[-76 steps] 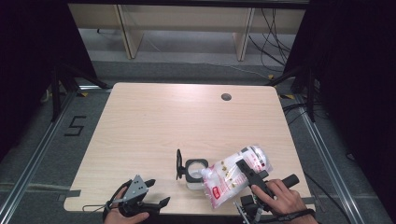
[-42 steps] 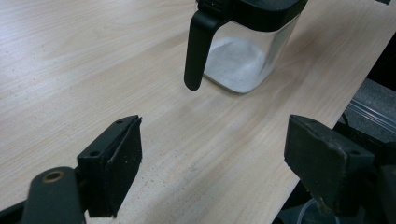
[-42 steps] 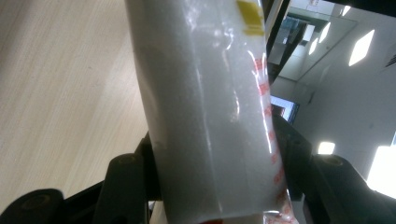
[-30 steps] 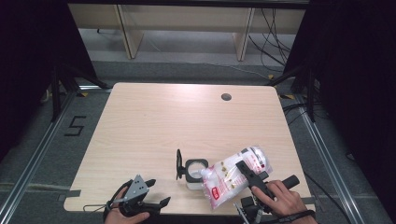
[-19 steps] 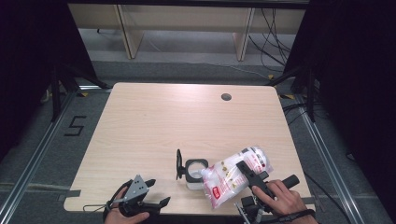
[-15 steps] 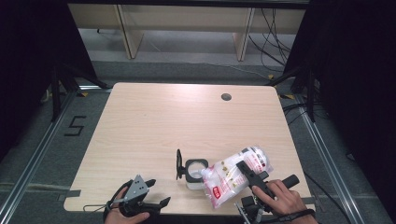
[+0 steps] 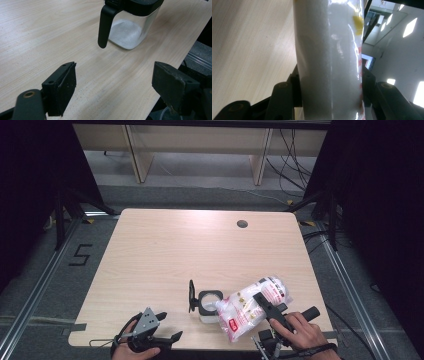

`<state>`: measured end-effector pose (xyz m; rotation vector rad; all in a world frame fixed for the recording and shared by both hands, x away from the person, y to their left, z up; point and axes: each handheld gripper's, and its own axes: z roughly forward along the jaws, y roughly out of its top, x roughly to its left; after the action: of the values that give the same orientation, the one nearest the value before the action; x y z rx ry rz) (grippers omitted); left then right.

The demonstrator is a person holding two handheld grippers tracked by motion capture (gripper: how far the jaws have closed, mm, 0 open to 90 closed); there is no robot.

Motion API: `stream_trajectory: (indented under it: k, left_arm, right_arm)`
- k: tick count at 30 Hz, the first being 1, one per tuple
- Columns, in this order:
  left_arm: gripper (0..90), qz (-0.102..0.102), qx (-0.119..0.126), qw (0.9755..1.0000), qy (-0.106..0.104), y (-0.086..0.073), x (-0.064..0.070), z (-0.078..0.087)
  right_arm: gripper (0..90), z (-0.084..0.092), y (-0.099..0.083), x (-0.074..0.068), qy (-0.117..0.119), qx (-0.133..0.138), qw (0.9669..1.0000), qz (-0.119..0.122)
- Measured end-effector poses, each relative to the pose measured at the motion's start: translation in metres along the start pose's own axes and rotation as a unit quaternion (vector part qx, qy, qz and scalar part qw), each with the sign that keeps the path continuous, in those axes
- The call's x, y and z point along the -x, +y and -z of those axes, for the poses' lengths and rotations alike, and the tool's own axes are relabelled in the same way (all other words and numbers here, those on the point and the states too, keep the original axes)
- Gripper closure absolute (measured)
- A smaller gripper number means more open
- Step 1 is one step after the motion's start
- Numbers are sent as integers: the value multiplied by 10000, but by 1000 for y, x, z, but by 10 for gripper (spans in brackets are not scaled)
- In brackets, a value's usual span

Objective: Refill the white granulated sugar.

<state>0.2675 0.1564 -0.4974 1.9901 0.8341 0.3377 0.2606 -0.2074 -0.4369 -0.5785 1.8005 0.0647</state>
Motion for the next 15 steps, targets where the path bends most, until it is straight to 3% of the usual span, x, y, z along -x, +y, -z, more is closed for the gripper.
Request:
stream_trajectory:
  k: [6,9,11,15]
  left_arm:
    - [193,-9,0,10000,-3,0,0,0]
    - [193,-9,-4,10000,-2,0,0,0]
    - [193,7,5,10000,3,0,0,0]
    - [193,-7,-5,10000,14,0,-1,0]
  right_arm:
    - [543,2,2,4,-33,-1,9998,219]
    - [544,4,1,2,-100,-45,9999,81]
    - [544,5,1,5,-123,-35,9997,195]
    - [544,8,1,7,-85,-103,9997,201]
